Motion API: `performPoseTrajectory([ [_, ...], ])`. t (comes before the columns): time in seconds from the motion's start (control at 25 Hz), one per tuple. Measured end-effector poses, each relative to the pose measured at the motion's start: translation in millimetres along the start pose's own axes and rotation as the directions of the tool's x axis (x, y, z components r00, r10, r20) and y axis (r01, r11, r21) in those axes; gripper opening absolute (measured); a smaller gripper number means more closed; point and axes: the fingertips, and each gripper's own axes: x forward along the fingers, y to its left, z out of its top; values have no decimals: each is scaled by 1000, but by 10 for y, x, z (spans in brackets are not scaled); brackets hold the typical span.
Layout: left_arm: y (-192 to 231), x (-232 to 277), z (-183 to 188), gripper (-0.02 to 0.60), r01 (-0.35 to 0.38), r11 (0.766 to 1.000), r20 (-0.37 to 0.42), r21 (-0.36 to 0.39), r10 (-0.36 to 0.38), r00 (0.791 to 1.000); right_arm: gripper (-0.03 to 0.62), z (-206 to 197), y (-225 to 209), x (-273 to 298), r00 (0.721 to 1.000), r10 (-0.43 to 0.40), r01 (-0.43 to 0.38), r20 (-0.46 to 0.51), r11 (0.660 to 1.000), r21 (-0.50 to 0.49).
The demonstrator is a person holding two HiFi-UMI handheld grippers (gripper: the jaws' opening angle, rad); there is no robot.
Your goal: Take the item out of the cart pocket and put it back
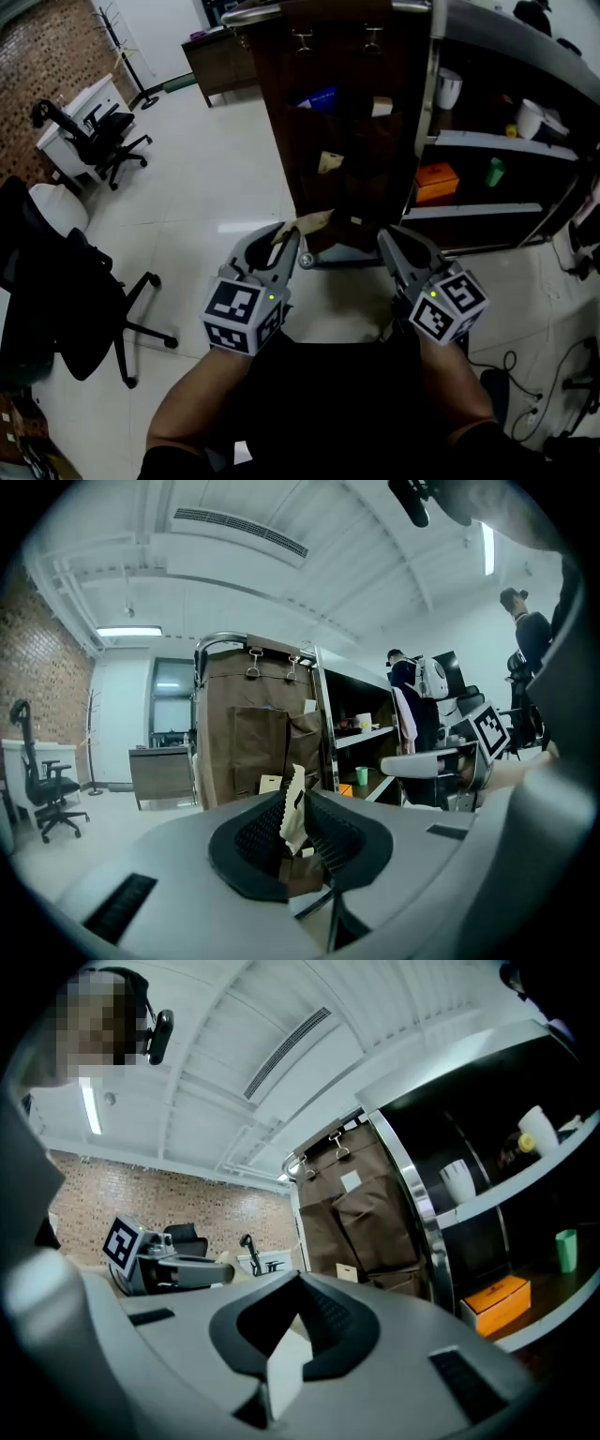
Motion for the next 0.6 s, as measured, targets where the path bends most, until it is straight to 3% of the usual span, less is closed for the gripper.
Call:
performPoseTrajectory([
  [0.28, -172, -94, -285, 48, 2, 1000, -4, -19, -3, 1000, 12, -75, 40, 12, 1000, -9, 9, -26, 1000, -27],
  [0.6, -129, -99, -306, 48, -4, 1000, 11, -28, 4, 1000, 12, -90, 19, 45, 999, -21, 20, -33, 999, -28],
])
